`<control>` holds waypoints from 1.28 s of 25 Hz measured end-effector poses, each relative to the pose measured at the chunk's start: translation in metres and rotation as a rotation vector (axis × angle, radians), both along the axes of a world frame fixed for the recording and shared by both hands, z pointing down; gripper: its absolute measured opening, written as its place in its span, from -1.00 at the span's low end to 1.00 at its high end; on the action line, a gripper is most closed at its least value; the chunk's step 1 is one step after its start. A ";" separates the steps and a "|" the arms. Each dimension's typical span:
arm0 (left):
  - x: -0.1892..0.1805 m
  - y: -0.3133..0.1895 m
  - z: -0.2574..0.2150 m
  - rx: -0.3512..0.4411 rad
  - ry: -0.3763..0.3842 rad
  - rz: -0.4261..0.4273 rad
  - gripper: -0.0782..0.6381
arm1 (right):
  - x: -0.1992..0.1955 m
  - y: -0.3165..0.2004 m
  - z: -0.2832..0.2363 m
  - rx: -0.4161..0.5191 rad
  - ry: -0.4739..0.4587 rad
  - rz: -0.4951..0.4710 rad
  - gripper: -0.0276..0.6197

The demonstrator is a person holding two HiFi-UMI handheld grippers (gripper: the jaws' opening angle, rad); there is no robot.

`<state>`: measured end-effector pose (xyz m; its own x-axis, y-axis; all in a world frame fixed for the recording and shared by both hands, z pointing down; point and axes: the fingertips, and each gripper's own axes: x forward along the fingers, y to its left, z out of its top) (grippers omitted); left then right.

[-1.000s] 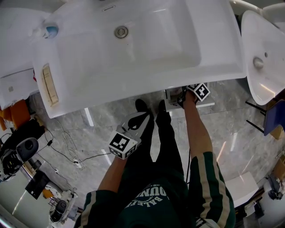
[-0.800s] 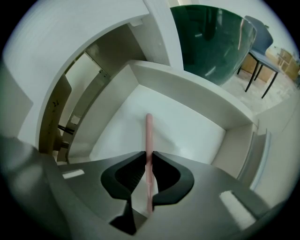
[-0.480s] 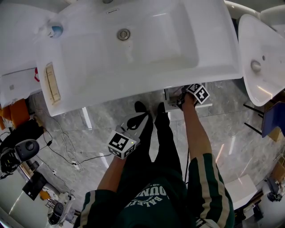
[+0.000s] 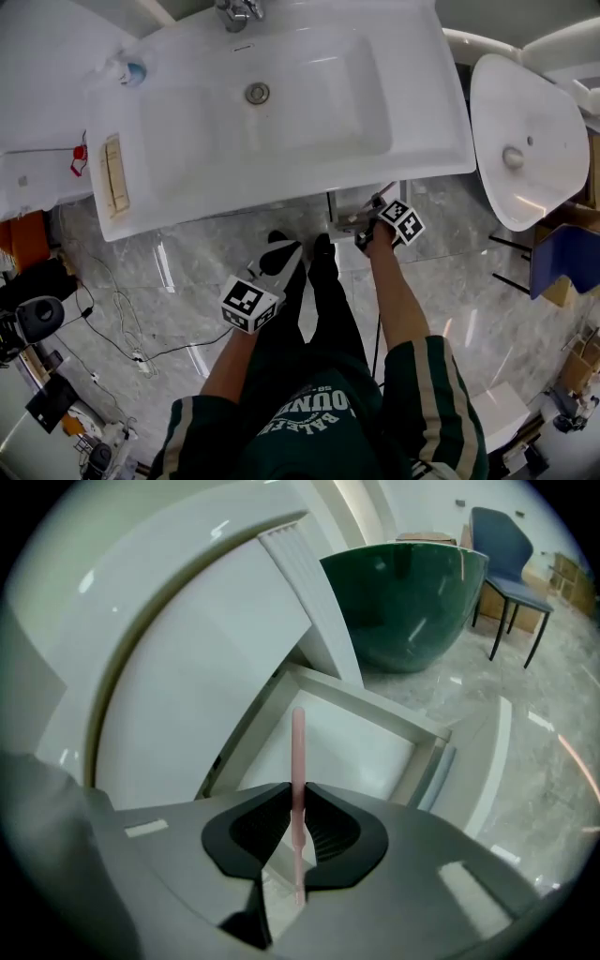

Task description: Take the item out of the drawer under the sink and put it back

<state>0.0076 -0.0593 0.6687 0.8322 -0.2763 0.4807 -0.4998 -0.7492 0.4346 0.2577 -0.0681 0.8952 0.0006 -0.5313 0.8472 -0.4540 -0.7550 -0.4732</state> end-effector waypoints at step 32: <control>-0.074 -0.052 -0.125 0.192 0.015 -0.250 -0.64 | -0.143 -0.023 -0.285 0.483 0.277 -0.783 -0.76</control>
<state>-0.0660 -0.1112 0.5438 0.7338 -0.5579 0.3876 -0.6733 -0.6732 0.3057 0.1146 -0.0908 0.6105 -0.3353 -0.7574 0.5603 -0.8894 0.0583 -0.4534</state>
